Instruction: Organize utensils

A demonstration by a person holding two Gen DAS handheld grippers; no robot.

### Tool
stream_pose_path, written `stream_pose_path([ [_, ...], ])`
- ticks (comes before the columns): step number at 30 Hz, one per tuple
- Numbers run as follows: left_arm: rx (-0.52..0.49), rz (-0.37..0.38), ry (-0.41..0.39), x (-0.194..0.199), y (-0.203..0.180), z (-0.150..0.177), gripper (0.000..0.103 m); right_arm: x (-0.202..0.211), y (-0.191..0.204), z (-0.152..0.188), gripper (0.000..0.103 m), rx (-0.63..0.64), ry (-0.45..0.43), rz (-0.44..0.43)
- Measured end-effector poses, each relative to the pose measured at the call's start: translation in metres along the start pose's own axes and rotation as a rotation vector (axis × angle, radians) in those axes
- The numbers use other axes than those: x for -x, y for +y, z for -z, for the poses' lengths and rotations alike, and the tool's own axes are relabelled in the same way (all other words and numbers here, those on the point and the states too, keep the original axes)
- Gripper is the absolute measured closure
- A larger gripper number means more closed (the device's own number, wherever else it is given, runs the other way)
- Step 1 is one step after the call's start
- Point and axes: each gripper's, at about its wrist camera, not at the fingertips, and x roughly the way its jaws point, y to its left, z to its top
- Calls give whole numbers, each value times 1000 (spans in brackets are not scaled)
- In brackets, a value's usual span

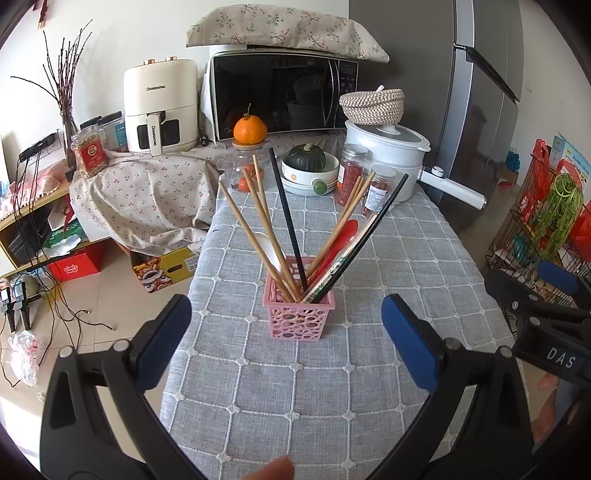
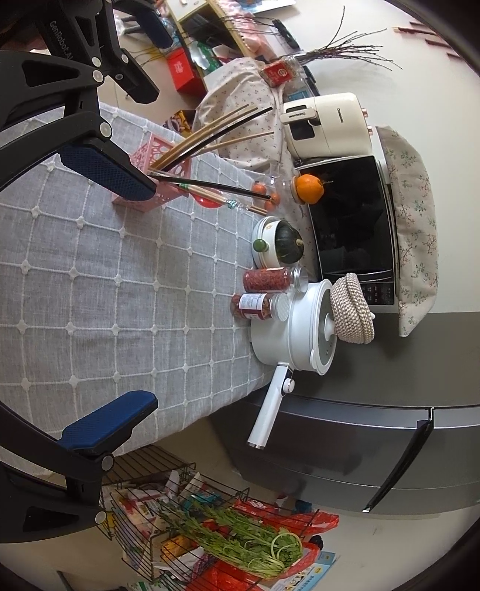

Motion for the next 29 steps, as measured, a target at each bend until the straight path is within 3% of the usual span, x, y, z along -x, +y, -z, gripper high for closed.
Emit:
stream_pose_path([
  [29,3,25,18,-3,0,1,1,-2,2,2,0,-1,12,-6],
])
